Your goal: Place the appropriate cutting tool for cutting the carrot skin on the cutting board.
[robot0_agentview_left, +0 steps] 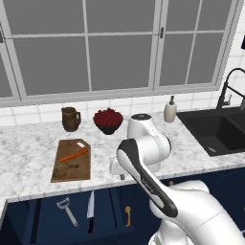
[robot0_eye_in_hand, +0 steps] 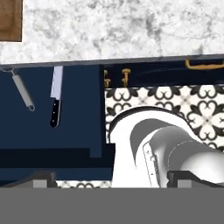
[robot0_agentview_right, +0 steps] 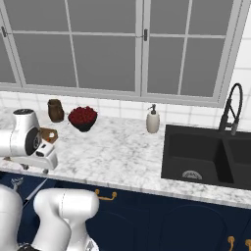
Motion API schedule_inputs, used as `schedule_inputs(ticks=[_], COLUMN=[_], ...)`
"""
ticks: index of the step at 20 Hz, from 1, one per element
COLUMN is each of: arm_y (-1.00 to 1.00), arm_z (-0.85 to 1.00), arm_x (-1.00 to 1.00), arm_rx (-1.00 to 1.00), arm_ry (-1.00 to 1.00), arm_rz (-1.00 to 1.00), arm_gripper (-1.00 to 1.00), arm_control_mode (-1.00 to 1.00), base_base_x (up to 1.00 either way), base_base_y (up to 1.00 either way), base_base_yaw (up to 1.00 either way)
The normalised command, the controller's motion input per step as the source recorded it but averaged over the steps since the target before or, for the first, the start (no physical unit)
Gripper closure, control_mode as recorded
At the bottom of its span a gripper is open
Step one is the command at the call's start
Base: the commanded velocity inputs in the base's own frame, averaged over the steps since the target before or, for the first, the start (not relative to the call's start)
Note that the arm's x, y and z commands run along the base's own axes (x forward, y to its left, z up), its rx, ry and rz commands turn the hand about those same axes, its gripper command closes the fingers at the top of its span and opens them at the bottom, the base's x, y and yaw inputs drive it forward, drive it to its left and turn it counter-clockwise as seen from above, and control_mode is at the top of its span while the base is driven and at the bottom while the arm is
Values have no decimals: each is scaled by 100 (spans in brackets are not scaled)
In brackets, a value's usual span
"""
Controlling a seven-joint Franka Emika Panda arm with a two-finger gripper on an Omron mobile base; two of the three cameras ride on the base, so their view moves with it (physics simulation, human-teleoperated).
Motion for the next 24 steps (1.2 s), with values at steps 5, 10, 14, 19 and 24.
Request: schedule_inputs(ticks=[5,10,14,19,24], arm_y=[33,100,100,71,36], arm_z=[-27,-51,-48,-17,-53], arm_x=[-42,-84,-39,63,53], arm_rx=[-6,-23,-13,0,0], arm_ry=[0,0,14,20,14], arm_rz=[1,0,0,5,9], arm_gripper=[-100,-100,-100,-100,-100], arm_control_mode=[-100,-100,-100,-100,-100], base_base_x=[0,0,0,0,0], base_base_y=[0,0,0,0,0], base_base_yaw=[0,0,0,0,0])
